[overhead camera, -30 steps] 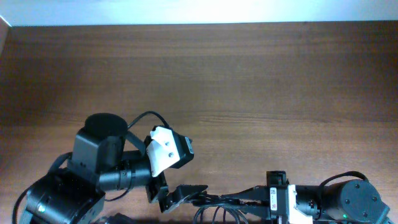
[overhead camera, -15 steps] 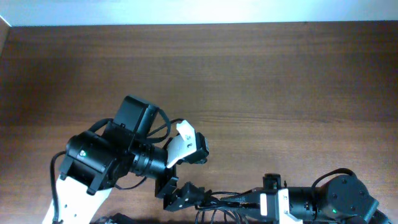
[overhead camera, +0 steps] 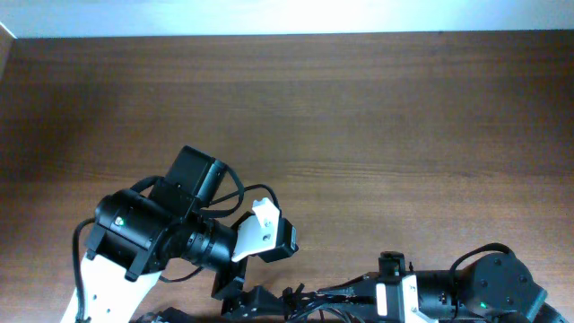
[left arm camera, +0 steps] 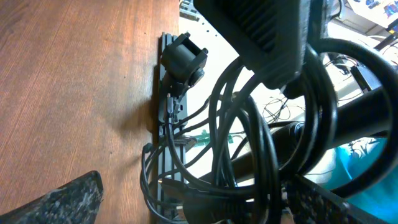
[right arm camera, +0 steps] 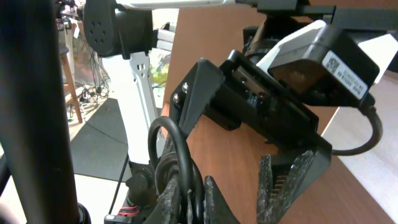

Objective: Untangle cables

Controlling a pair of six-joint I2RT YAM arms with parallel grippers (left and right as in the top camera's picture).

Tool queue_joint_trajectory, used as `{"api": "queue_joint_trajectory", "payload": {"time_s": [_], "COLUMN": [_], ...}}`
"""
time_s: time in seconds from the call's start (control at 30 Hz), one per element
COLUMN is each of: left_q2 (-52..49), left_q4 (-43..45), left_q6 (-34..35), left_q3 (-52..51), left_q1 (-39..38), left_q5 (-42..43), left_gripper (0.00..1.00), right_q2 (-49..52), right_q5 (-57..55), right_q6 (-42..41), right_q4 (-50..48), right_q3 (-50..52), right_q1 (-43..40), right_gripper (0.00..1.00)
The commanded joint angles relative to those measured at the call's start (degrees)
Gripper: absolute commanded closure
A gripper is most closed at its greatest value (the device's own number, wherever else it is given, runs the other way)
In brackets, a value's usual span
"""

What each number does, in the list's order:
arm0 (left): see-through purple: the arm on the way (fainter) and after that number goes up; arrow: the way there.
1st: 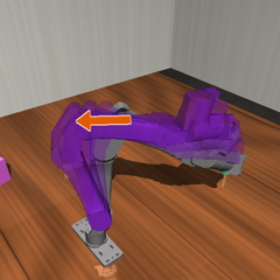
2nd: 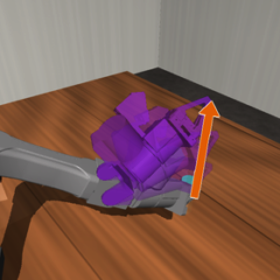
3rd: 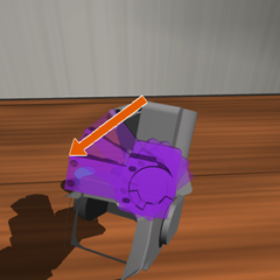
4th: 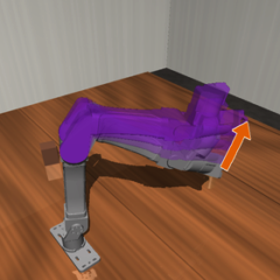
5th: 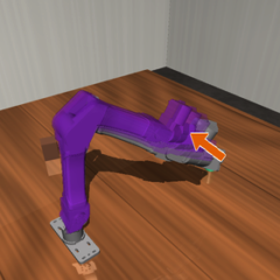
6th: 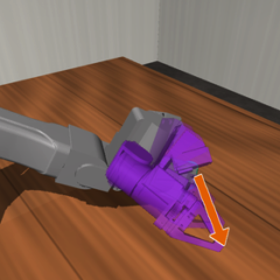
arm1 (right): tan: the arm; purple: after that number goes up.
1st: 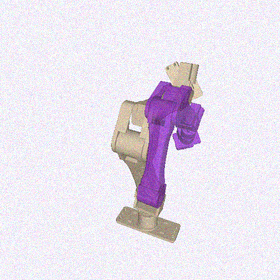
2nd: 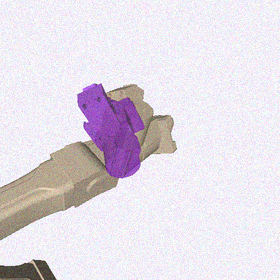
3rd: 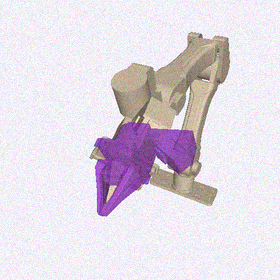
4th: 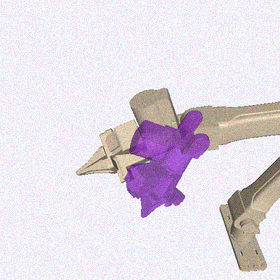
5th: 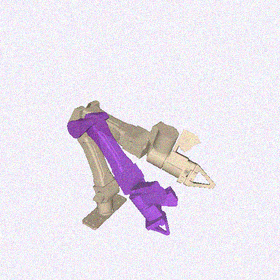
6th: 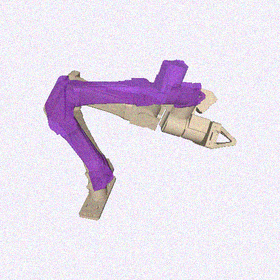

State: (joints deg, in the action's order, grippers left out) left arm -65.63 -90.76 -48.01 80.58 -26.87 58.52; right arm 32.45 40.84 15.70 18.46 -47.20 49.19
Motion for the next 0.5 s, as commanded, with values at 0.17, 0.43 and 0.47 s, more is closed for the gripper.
{"api": "queue_joint_trajectory", "payload": {"time_s": [0.17,0.43,0.47], "left_q2": [0.3,-6.1,-7.2], "left_q4": [3.1,12.2,13.9], "left_q6": [-1.4,-1.0,1.0], "left_q3": [0.1,0.1,0.1], "left_q1": [-0.1,-0.1,-0.1], "left_q5": [-2.8,-4.3,-4.3], "left_gripper": [0.08,1.0,1.0], "right_q2": [-0.2,-0.2,-0.2], "right_q5": [-0.3,-1.0,-1.3], "right_q6": [0.3,0.3,0.4], "right_q4": [-4.0,-5.2,-5.2], "right_q3": [-1.1,-1.1,-1.1], "right_q1": [-0.1,-0.1,-0.1], "right_gripper": [0.96,0.96,0.96]}}
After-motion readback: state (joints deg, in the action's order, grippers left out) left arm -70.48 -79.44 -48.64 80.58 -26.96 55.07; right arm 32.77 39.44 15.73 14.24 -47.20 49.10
